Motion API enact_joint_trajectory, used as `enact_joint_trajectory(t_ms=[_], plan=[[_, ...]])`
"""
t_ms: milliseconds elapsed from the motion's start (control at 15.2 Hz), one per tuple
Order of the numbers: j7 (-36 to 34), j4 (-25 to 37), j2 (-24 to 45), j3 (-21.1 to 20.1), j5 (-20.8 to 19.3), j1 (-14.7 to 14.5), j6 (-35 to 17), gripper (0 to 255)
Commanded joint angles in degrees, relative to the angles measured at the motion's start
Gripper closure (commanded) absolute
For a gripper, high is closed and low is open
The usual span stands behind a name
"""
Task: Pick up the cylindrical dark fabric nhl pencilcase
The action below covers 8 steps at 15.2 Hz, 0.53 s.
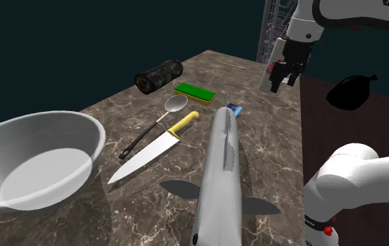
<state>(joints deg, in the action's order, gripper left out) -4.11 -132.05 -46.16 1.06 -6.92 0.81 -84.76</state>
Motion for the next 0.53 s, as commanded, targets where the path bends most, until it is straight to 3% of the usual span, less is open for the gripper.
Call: enact_joint_trajectory(t_ms=[0,462], plan=[[0.0,0.0,0.0,0.0,0.0,0.0,0.0,0],[-17.1,1.8,5.7,-7.8,8.8,0.7,-5.7,0]])
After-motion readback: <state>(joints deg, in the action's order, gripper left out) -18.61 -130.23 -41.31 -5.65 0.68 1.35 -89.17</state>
